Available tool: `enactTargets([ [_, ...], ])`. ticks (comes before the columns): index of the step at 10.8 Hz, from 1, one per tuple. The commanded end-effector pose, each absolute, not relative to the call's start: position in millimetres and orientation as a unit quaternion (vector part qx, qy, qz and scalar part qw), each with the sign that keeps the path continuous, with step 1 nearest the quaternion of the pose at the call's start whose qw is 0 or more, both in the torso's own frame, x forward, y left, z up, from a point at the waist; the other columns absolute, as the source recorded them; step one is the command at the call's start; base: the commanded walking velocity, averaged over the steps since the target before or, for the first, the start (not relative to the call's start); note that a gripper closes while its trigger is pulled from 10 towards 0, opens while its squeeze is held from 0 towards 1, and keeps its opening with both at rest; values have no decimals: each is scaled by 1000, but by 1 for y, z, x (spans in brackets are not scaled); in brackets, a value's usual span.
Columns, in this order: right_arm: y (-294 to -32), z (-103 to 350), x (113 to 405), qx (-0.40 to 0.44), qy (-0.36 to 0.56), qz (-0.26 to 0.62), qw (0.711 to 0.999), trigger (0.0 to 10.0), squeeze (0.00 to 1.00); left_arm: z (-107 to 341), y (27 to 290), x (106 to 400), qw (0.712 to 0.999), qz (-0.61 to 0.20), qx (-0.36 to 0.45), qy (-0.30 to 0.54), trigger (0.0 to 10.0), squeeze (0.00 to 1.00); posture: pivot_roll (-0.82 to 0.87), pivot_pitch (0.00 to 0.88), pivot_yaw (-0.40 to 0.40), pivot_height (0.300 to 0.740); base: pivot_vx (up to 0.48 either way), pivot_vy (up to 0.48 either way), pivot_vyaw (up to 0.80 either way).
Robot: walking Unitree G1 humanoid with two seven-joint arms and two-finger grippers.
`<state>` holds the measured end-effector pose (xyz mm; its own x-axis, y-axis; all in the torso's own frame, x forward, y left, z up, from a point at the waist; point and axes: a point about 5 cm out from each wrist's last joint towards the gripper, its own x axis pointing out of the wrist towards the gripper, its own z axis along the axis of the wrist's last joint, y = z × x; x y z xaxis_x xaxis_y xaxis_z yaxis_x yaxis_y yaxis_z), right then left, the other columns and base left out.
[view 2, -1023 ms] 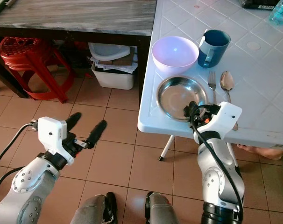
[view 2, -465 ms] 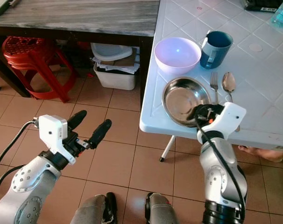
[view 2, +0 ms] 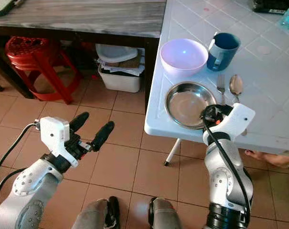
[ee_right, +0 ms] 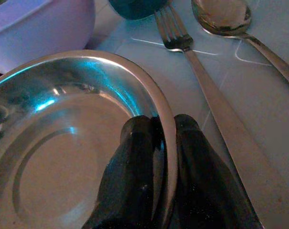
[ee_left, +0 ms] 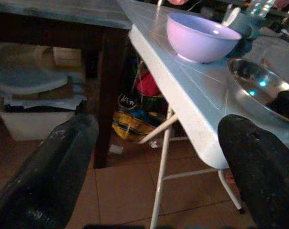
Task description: Setting the table
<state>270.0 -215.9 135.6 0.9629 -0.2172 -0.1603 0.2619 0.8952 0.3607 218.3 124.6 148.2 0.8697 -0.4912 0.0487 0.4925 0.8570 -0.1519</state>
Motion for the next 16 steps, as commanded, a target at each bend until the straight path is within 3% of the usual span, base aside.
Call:
enactTargets([
  [1,-218,105,259,191,132,-143,962,0,0,142,127,218,969,-237,-72,13,10000,0,-15,192,31,740,0,0,0],
  [3,-217,105,254,174,127,-143,966,0,0,132,133,224,980,-187,-65,30,10000,0,-20,185,31,740,0,0,0],
  [5,-208,114,256,182,101,-120,971,0,0,136,131,227,979,-193,-59,13,10000,0,-32,181,41,740,0,480,0],
  [8,-200,134,271,158,58,-91,982,0,0,141,136,242,992,-123,-34,-24,10000,0,-44,192,22,740,0,480,0],
  [13,-191,142,269,71,-4,-59,996,0,0,136,133,254,994,-99,-22,-43,10000,0,-62,72,19,740,141,409,0],
  [16,-189,147,273,43,-37,-55,997,0,0,136,132,265,993,-99,-15,-56,10000,0,-70,22,25,740,442,0,0],
])
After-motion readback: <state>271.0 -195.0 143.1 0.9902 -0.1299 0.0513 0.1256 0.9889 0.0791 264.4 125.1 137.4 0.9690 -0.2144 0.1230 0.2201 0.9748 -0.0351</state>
